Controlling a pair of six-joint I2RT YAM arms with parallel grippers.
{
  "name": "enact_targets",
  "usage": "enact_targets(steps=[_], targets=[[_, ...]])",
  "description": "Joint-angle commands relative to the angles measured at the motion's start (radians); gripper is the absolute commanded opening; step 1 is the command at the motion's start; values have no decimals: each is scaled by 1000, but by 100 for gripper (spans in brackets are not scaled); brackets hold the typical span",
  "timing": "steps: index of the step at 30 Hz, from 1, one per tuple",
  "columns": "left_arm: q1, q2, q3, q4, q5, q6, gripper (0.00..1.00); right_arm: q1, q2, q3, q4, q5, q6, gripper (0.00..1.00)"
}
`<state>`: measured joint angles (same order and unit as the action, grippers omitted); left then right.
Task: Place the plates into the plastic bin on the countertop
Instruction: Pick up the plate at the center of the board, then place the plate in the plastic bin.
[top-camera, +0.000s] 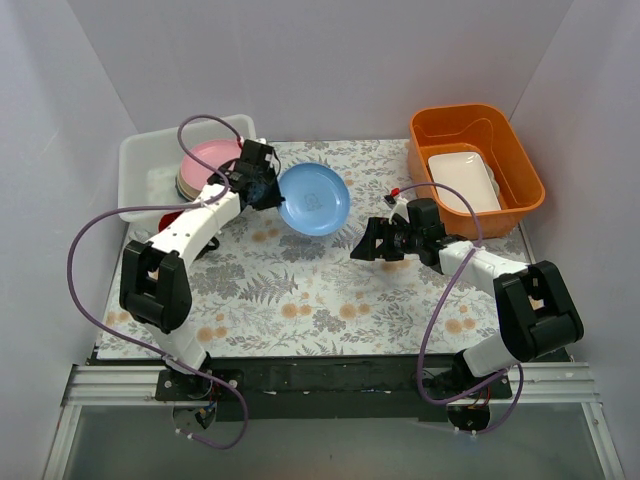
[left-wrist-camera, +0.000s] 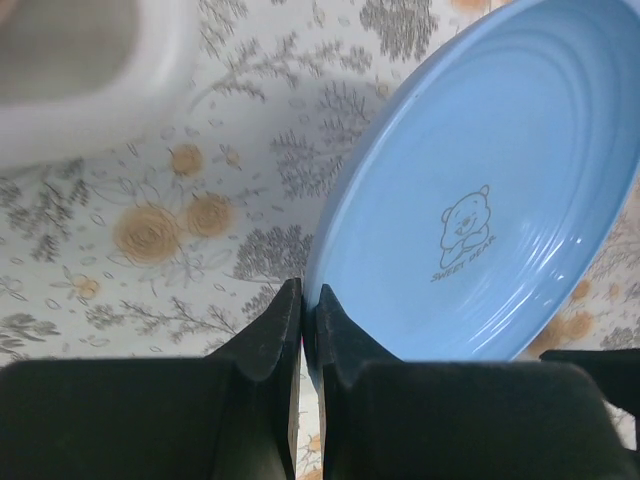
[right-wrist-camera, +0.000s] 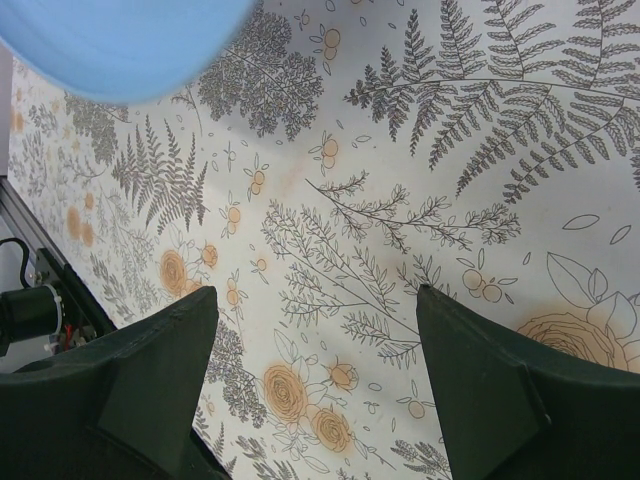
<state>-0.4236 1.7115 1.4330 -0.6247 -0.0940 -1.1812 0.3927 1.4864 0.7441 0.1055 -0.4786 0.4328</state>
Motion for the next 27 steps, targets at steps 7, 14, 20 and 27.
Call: enact_targets(steps=[7,14,20,27], targets=[[178,42,240,-73,52,64,0,-3,11,28,14,-23,-14,88],[302,92,362,-81,158,32,0,-5,31,32,14,-31,-14,88],[361,140,428,-95,162,18,0,-5,40,35,17,-31,-12,88],[422,155,422,-69,149,15,0,-5,74,46,22,-49,-16,88]])
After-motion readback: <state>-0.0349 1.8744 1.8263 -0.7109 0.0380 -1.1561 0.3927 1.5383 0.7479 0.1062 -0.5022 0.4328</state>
